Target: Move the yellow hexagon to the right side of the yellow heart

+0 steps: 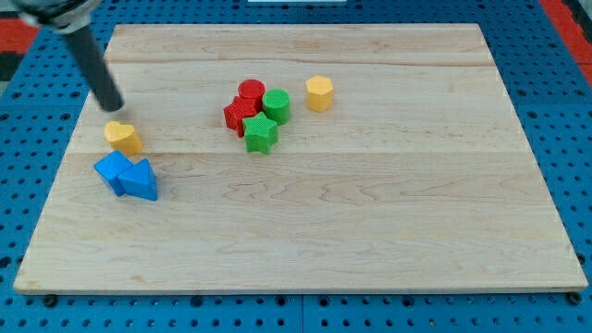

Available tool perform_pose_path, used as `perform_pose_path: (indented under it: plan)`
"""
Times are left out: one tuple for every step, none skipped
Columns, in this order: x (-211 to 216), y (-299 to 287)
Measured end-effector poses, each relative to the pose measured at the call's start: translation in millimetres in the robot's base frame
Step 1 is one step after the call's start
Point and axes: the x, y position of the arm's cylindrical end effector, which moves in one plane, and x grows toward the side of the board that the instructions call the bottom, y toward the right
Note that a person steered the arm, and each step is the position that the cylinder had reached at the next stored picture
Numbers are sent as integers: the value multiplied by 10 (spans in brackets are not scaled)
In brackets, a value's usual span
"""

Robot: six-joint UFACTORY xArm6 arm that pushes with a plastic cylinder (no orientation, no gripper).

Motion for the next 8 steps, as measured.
perform_pose_path:
  plan:
    - [-107,918]
    - [-195,1862]
    - [-581,2258]
    - [-810,2362]
    - [-315,3012]
    - [248,3168]
    - [164,2817]
    - [-240,2756]
